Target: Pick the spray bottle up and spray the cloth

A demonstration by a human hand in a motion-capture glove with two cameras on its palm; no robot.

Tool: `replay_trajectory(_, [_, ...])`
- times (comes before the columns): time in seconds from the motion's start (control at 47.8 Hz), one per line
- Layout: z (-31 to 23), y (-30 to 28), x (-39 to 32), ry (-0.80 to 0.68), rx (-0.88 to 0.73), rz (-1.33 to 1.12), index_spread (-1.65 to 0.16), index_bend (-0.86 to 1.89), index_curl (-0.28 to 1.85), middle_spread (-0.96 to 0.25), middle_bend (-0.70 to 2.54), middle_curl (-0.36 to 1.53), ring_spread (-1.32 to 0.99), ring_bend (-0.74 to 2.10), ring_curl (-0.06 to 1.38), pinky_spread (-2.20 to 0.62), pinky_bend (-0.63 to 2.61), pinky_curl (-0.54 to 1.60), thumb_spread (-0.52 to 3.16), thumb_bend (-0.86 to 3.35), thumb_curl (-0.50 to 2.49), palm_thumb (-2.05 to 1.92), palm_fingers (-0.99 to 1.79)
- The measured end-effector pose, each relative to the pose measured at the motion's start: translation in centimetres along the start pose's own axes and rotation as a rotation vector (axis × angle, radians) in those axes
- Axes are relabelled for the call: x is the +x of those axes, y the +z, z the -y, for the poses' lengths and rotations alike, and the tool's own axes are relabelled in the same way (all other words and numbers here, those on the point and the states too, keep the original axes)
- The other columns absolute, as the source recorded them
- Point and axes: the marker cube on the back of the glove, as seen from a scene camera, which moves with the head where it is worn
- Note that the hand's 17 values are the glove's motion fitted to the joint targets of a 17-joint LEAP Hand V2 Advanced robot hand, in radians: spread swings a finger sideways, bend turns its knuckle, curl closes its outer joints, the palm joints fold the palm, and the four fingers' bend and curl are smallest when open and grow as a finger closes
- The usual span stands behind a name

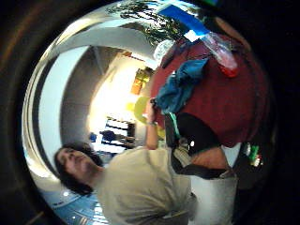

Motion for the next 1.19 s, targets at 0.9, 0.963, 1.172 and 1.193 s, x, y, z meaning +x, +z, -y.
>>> replay_trajectory(0.9, [22.6,6.3,3.4,0.035,0.462,0.481,-0.25,0.07,0.16,0.02,0.17,0.33,-0.1,0.64,0.41,0.02,0.44,0.39,0.9,-0.03,0.4,0.72,0.58])
replay_trajectory(0.963, [23.3,6.7,3.1,0.062,0.444,0.468,-0.24,0.08,0.16,0.02,0.18,0.33,-0.11,0.65,0.41,0.01,0.45,0.4,0.9,-0.04,0.39,0.71,0.59])
replay_trajectory(1.172, [23.4,7.5,2.1,0.129,0.394,0.441,-0.21,0.16,0.2,-0.02,0.36,0.38,-0.12,0.6,0.37,-0.01,0.31,0.34,0.89,-0.03,0.39,0.71,0.94])
replay_trajectory(1.193, [23.2,7.4,1.9,0.134,0.393,0.443,-0.21,0.16,0.21,-0.03,0.37,0.39,-0.12,0.59,0.37,-0.01,0.29,0.34,0.9,-0.03,0.39,0.71,0.95])
